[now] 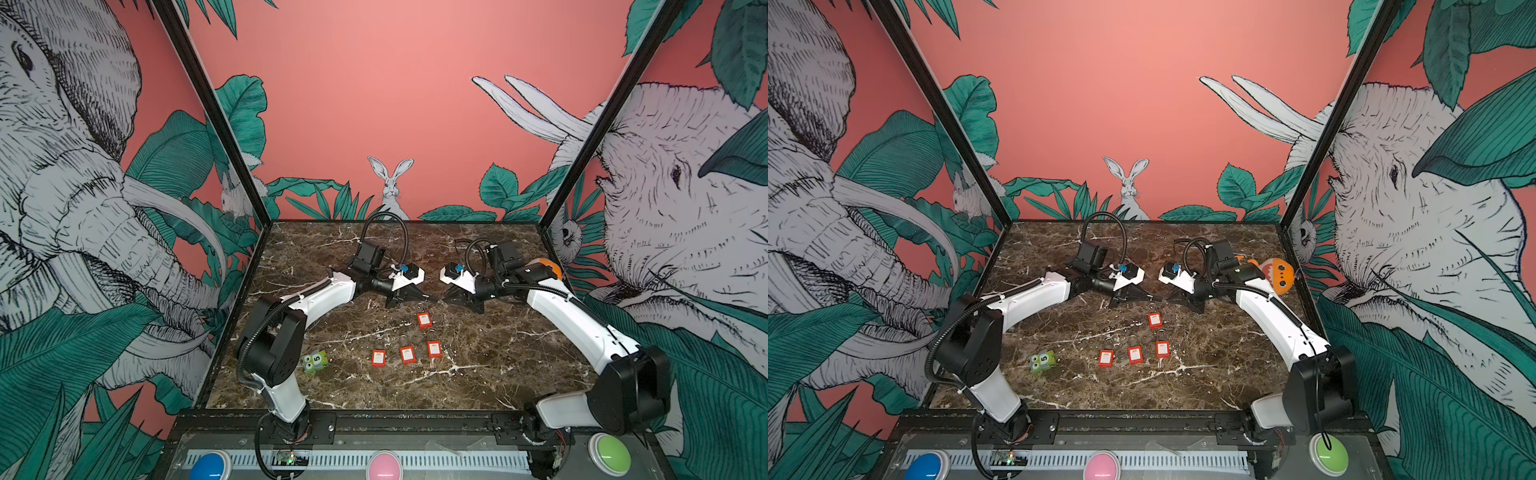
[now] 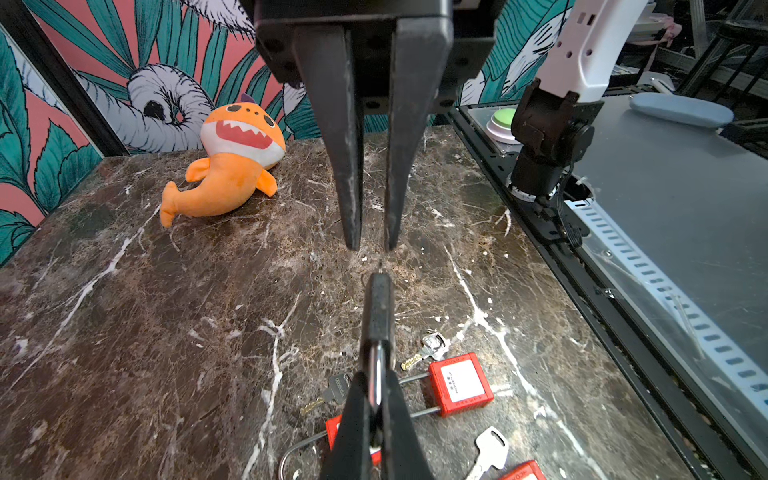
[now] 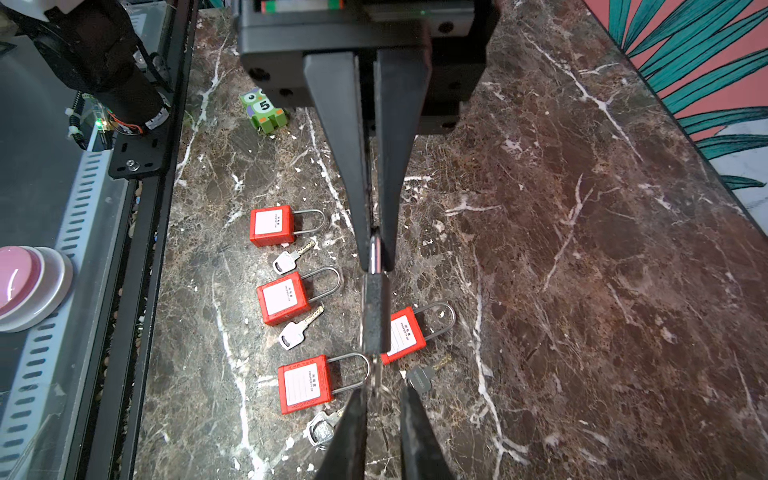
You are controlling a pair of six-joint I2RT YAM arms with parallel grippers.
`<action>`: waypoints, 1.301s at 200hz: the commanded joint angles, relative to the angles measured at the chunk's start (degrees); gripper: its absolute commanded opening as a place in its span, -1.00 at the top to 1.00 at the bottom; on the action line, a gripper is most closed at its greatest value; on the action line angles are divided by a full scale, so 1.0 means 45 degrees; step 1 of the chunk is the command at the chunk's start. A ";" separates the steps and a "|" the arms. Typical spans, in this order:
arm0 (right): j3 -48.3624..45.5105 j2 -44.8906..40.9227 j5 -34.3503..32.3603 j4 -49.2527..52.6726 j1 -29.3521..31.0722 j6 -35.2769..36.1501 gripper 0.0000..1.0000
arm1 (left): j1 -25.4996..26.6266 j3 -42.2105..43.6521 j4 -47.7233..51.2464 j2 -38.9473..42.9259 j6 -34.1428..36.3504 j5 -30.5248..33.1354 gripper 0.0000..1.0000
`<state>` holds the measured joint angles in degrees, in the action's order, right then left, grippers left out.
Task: Lock with the key
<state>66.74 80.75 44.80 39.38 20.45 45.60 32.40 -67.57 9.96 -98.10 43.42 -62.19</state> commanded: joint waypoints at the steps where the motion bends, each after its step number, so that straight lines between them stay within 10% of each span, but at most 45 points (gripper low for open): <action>1: 0.0307 0.0185 0.0446 0.0179 0.0158 0.0012 0.70 | 0.0106 -0.0268 0.0034 0.0673 0.0239 -0.0095 1.00; 149: 0.0559 0.0629 -0.0690 0.0971 0.0394 0.0457 1.00 | 0.0202 -0.0447 0.0156 0.0654 0.0279 0.0314 1.00; 260: -0.0658 -0.0608 -0.1965 0.0003 -0.0228 -0.0322 1.00 | -0.0667 -0.1514 0.4557 0.0788 0.2547 0.0992 1.00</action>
<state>65.84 80.82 36.45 43.81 19.84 47.86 29.54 -70.13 18.98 -96.77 47.79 -58.59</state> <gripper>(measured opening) 0.047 0.061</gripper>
